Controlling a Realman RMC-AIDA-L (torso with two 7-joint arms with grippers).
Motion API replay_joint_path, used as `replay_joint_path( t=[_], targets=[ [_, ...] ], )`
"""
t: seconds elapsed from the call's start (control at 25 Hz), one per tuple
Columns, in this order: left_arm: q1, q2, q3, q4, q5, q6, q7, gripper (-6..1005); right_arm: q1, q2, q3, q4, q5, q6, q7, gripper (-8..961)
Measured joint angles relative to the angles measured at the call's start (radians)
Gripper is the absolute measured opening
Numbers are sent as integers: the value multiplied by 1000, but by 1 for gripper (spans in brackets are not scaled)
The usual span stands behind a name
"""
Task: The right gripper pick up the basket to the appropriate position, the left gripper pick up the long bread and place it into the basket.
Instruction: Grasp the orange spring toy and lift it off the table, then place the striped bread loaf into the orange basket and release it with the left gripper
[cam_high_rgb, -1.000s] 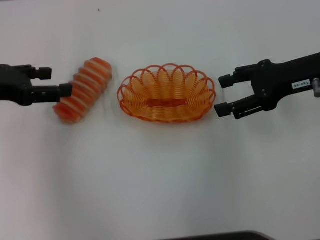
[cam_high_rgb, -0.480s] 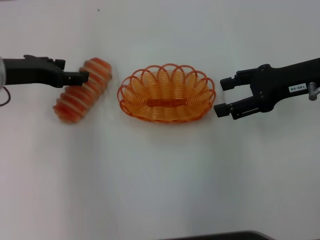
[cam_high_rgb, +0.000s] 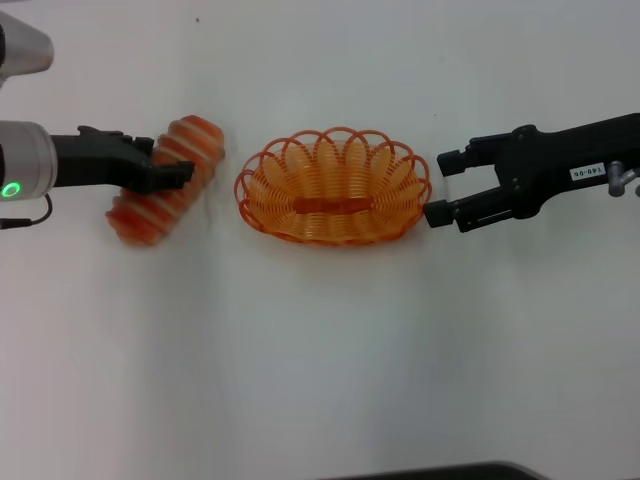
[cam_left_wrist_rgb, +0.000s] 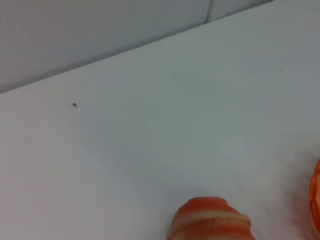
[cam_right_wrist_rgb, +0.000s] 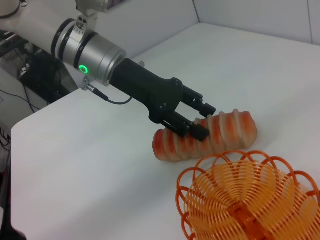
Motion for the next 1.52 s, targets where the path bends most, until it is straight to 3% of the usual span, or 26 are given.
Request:
replay_joint_path(
  t=[0.4,0.64,0.96,1.08,1.28,1.4,1.52],
  targets=[
    [23,1,9,13,-49,-20,7,517,4,2,1,0,3,4,7,916],
    [66,3,9,99,-111,-5,8,450,4,-2,1,0,0,9,9,915],
    [90,6,-11,241,-216,153,44,352,-1,-14,-6,-2,-8,-1,16,916],
    [21,8,-6,211,-238,239,78,323,-1,-24,-6,-2,-38,-10,23,915],
    [-130,8,21,39,-235,271,148,299,4,-26,-7,-2,-80,-15,26,916],
    [-229,19,60,-79,-196,288,168,288,6,-21,-8,-6,-92,-17,27,916],
    [-271,10,74,-136,-154,253,166,277,8,-18,-8,-8,-94,-19,27,916]
  ],
)
